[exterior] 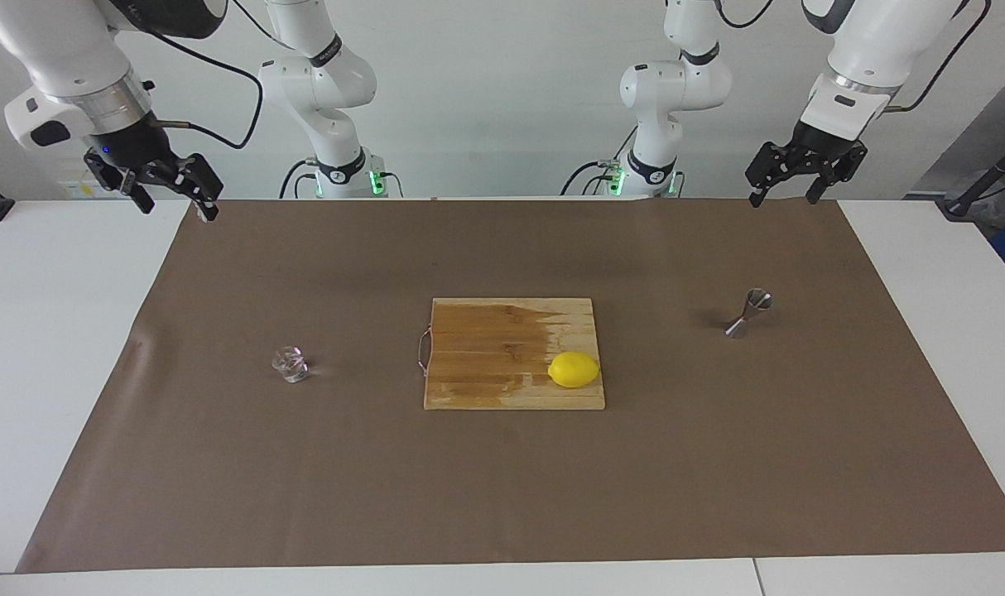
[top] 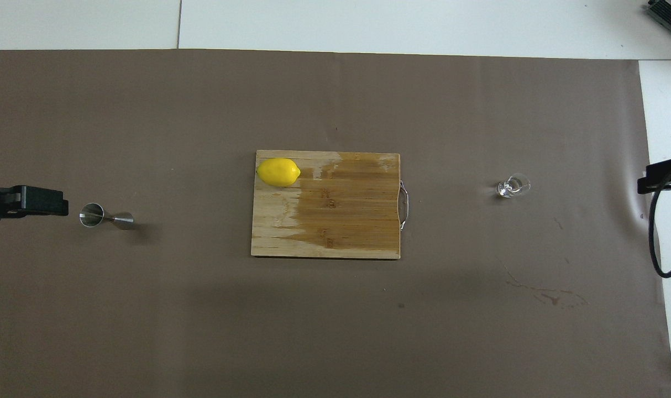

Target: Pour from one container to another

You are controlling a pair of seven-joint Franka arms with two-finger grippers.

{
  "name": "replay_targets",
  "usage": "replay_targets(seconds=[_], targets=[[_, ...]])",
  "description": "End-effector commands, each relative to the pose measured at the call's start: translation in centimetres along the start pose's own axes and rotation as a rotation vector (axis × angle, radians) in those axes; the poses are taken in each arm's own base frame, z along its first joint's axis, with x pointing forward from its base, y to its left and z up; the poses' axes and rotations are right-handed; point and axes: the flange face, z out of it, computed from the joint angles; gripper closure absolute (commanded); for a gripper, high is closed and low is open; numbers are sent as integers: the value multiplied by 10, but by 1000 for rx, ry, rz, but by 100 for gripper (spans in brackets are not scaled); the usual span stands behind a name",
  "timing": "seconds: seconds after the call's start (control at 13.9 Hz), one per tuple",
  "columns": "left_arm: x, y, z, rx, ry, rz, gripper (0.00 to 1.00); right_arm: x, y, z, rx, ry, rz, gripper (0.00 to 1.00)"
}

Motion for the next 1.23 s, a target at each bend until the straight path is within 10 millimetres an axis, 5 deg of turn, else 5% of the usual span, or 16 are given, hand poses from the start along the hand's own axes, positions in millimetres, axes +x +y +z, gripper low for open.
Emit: replay_targets(seconds=[0.0, 0.87, 1.15], targets=[[-6, -1, -2, 14, 22, 20, 0, 1, 4, -3, 12, -5, -21, 0], [-11, -8, -8, 0, 11, -1, 0, 3, 4, -4, 10, 4, -10, 0], [12, -43, 4, -108, -112, -105, 0, 5, 6, -3, 15, 9, 5, 0]])
